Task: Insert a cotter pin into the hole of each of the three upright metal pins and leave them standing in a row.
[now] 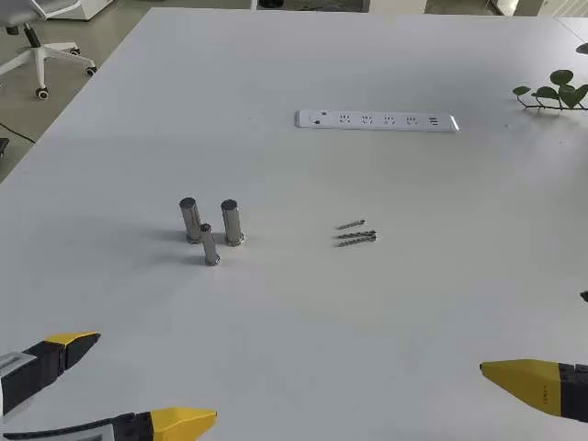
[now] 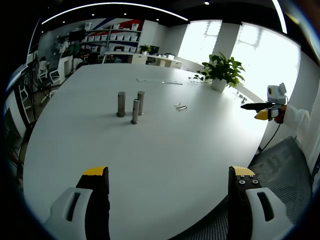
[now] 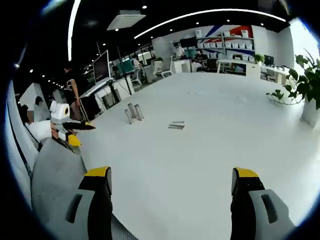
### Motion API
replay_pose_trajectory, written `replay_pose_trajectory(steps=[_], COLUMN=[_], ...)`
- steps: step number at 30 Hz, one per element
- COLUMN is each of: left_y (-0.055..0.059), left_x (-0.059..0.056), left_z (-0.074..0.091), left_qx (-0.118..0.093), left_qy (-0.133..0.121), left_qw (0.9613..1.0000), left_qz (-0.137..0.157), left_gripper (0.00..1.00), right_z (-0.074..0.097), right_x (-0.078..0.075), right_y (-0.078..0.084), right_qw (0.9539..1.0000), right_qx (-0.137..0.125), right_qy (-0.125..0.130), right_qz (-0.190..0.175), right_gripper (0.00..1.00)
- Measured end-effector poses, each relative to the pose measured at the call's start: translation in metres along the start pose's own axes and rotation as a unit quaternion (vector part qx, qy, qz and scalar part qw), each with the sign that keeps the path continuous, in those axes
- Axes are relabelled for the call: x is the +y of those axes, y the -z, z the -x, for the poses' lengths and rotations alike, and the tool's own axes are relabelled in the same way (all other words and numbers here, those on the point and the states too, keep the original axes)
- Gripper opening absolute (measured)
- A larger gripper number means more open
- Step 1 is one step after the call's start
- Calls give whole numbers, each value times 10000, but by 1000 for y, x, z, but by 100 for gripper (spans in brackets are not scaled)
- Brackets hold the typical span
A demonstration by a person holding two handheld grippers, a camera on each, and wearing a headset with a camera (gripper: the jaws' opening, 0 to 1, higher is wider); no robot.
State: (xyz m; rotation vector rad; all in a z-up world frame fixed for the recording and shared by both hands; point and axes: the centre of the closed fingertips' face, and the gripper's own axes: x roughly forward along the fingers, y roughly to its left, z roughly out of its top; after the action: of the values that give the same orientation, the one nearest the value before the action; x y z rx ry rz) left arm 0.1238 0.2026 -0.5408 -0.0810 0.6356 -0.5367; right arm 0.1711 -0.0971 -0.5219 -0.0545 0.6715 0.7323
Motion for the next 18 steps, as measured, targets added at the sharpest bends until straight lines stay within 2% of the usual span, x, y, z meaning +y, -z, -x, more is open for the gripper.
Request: replay_pose_trajectory(steps=[4,9,13,16,18], left_y=[2,-3,-3,-6,-6], left_x=[-1,-2,5,6,9], left_z=[0,-1,1,0,0], left_qx=[59,-76,-97,-205,-206], left_qy=[29,24,-63,-128,-167], left_qw=[10000,9999,9999,9996,9995], left_qz=[-32,-73,18,134,188], left_gripper=[98,98,98,94,91], right_z=[0,0,1,2,2], right_x=[1,1,0,1,0], right_y=[1,1,2,3,5], right_qw=[10000,10000,10000,10000,10000], right_qx=[16,14,-6,16,48], right_qy=[-17,-8,22,21,47], right_qz=[-5,-17,-53,-71,-70], right_gripper=[98,98,98,98,98])
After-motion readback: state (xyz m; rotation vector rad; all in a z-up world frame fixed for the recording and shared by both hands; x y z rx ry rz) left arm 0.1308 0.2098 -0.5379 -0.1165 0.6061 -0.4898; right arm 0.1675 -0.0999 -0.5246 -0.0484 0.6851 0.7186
